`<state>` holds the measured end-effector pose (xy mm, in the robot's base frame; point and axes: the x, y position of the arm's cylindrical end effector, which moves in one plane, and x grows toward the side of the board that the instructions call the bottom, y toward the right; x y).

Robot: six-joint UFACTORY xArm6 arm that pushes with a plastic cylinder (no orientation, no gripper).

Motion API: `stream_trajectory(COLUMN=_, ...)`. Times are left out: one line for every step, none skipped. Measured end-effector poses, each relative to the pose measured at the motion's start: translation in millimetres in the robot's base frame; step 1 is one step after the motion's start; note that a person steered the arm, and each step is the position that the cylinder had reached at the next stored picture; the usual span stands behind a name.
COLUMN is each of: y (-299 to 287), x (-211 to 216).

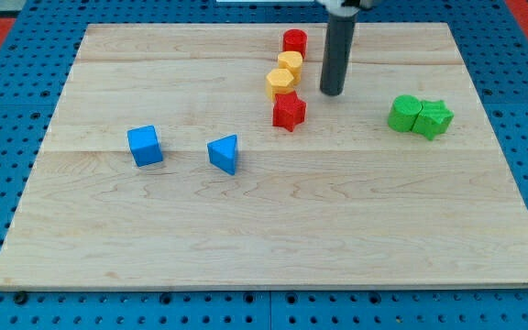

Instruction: Move the yellow hexagon along with the yellow heart above the red star

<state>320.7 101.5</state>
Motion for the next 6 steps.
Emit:
stream_trajectory(y=30, x=-47)
stream_trajectory(y=4, x=-76)
stream_trajectory(y=-59, x=-89)
stream_trajectory(y=-134, x=-90)
stream_trajectory(y=-208, x=-63)
stream_trajectory(y=-179, x=1)
